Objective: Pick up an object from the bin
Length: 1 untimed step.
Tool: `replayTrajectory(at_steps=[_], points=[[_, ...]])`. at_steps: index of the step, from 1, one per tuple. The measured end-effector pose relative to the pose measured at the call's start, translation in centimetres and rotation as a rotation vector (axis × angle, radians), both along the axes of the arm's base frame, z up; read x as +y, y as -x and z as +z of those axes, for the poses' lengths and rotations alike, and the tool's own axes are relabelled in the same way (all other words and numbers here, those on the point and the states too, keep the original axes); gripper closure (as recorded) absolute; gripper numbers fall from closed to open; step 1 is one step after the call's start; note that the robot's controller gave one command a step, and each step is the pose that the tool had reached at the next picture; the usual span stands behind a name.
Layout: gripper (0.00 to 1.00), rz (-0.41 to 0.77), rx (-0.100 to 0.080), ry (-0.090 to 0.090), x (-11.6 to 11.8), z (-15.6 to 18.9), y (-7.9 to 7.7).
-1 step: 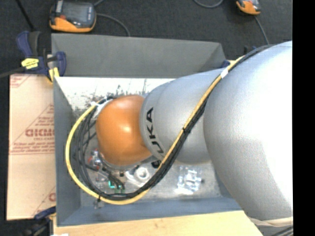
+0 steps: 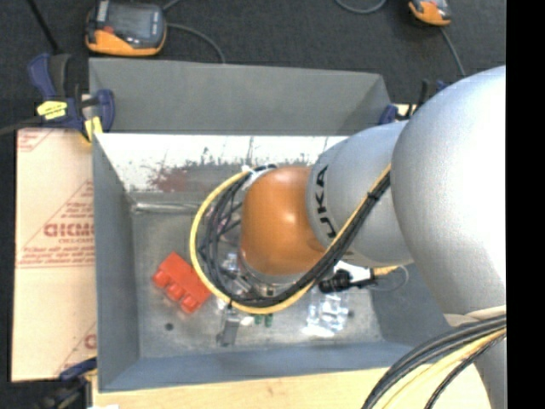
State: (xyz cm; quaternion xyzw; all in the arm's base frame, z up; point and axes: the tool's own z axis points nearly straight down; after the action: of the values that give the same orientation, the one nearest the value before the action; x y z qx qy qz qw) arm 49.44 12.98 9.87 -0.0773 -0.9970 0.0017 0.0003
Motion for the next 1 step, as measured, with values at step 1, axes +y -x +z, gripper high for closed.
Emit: replayTrajectory(at_steps=[1], points=[[0.00,0.005,-0.006,-0.006,3.59,-1.86,-5.60]])
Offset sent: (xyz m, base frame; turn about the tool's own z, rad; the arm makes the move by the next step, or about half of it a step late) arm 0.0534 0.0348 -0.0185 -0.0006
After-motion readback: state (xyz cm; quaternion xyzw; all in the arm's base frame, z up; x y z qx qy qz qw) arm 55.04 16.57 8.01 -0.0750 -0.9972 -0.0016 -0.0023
